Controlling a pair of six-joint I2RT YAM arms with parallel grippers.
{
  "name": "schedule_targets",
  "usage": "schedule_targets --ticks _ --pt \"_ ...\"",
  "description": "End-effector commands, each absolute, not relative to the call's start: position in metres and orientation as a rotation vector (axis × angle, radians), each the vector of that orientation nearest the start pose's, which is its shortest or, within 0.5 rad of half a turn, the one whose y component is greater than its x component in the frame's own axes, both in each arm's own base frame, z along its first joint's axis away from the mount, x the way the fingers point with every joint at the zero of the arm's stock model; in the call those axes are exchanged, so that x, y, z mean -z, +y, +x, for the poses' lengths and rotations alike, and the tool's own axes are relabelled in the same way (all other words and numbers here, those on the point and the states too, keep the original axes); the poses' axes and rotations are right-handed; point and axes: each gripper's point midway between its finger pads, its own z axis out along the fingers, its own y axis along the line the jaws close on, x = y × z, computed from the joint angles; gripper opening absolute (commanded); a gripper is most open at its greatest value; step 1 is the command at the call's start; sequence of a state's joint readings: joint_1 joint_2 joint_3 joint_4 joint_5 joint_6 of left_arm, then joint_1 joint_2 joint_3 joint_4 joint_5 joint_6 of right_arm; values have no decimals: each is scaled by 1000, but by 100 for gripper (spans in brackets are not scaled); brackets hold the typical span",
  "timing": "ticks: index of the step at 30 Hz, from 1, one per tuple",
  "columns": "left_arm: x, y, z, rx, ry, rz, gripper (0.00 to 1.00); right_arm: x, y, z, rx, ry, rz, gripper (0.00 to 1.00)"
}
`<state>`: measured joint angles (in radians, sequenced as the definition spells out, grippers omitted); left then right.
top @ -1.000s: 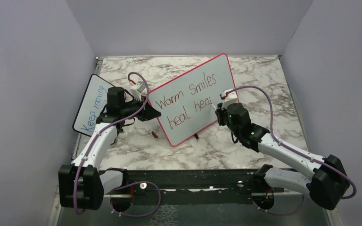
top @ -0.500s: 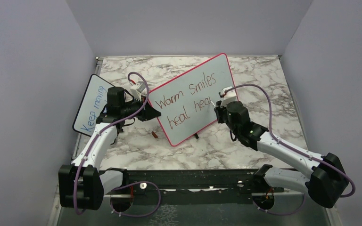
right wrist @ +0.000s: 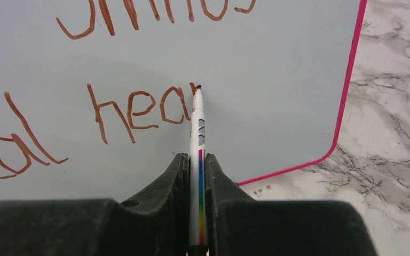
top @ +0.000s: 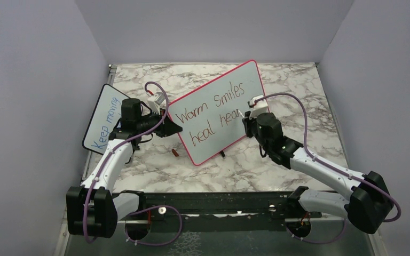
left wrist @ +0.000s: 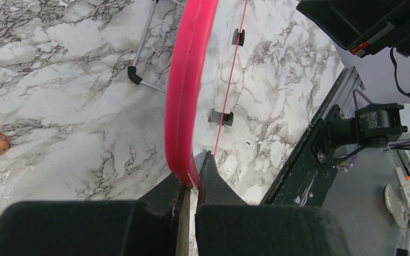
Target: Write a sentence on the whiteboard
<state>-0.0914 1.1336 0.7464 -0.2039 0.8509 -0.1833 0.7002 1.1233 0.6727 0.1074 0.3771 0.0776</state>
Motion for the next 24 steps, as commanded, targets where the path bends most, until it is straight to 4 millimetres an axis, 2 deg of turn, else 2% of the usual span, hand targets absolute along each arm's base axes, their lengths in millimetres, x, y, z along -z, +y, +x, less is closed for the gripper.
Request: schedule_targets --ticks 1,12,18,24 --pt "-150 -136 290 851 2163 362 0 -200 185 330 -157 1812 -285 0" --pt "-149 -135 291 846 2164 360 0 -195 177 324 -158 1834 -261 0" --pt "-149 -135 291 846 2165 360 0 -192 165 318 -126 1843 -234 1" --pt "-149 -135 290 845 2164 360 0 -183 167 315 -135 1866 -258 0"
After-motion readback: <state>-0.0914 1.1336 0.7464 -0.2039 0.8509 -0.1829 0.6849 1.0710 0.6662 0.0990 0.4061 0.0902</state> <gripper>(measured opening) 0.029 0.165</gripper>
